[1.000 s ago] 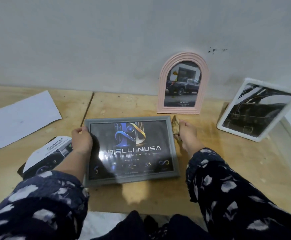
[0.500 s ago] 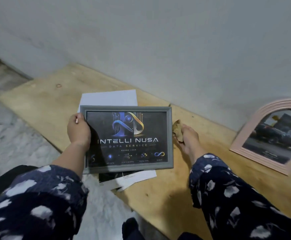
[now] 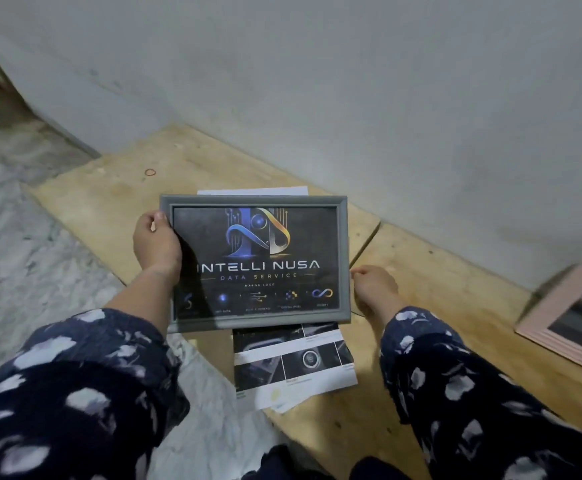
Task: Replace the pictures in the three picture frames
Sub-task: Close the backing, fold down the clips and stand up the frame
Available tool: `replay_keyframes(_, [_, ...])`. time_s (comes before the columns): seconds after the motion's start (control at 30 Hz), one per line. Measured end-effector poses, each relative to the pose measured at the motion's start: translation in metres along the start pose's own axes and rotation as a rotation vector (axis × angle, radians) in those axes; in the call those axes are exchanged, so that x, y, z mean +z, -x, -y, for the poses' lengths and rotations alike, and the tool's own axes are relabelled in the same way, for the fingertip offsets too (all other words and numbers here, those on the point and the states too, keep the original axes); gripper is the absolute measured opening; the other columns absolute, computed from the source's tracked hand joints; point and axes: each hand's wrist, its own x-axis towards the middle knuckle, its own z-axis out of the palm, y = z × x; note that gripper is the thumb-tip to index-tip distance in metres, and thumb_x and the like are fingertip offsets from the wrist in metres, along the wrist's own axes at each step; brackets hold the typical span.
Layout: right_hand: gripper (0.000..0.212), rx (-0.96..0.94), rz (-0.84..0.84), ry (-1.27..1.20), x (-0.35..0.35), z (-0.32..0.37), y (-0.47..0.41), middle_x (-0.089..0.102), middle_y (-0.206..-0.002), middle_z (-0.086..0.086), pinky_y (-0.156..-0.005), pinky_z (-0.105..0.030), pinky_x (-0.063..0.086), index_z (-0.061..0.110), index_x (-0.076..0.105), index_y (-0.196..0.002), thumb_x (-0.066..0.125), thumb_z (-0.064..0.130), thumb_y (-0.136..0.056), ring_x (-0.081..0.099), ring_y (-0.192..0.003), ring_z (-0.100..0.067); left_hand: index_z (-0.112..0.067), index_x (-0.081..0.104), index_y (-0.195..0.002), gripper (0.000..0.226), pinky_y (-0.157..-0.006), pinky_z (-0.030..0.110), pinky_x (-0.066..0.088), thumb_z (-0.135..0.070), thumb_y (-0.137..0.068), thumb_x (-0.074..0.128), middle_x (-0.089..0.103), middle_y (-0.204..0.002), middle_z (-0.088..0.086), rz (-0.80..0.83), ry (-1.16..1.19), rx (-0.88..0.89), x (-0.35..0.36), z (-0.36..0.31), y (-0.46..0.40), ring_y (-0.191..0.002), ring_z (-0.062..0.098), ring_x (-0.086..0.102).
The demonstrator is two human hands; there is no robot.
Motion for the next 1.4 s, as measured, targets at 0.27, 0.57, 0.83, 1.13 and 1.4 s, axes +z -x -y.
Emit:
replay_keyframes(0.27, [0.025,-0.115,-0.182,-0.476,-0.084,0.012,-0.009,0.070,-0.096,-0.007,-0.087,-0.041,0.052,0.014,0.070,-0.093,0.046,0.021,-0.094,0.064,-0.090,-0.025,-0.011,0.059,-0.114,0.028,-0.077,0.024,0.034,-0.023,-0.101,0.038,0.057,-0.107,0.007,0.244,0.103,0.075,0.096,-0.052,0.026,-0.093,0.021,0.047])
replay_keyframes(0.57, [0.038,0.026,-0.522,-0.404,-0.166,-0.036,-0.021,0.052,-0.140,-0.005,-0.109,-0.028,0.030,0.008,0.052,-0.135,0.041,0.020,-0.101,0.044,-0.132,-0.024,-0.017,0.053,-0.109,0.019,-0.069,0.022,0.038,-0.023,-0.101,0.037,0.054,-0.092,-0.004,0.651,0.182,0.116,0.218,-0.087,0.076,-0.086,0.015,0.046])
replay_keyframes(0.83, [0.037,0.093,-0.639,-0.442,-0.178,-0.060,-0.057,0.053,-0.139,-0.008,-0.106,-0.026,0.032,0.006,0.053,-0.134,0.039,0.019,-0.102,0.046,-0.130,-0.025,-0.013,0.055,-0.120,0.030,-0.081,0.025,0.038,-0.026,-0.102,0.035,0.055,-0.110,0.001,0.731,0.094,0.189,0.285,-0.087,0.088,-0.094,0.017,0.048])
replay_keyframes(1.13, [0.039,0.127,-0.732,-0.534,-0.170,-0.071,-0.073,0.046,-0.145,-0.005,-0.111,-0.026,0.027,0.008,0.046,-0.139,0.040,0.019,-0.102,0.040,-0.135,-0.021,-0.012,0.056,-0.120,0.029,-0.082,0.022,0.038,-0.024,-0.102,0.036,0.060,-0.118,0.007,0.748,0.096,0.212,0.322,-0.090,0.090,-0.095,0.019,0.052])
replay_keyframes(1.4, [0.040,0.155,-0.734,-0.596,-0.171,-0.071,-0.075,0.043,-0.147,-0.002,-0.111,-0.028,0.027,0.012,0.044,-0.141,0.037,0.016,-0.102,0.038,-0.136,-0.021,-0.013,0.053,-0.127,0.031,-0.089,0.020,0.036,-0.023,-0.104,0.035,0.056,-0.125,0.004,0.764,0.093,0.218,0.326,-0.094,0.092,-0.106,0.016,0.051])
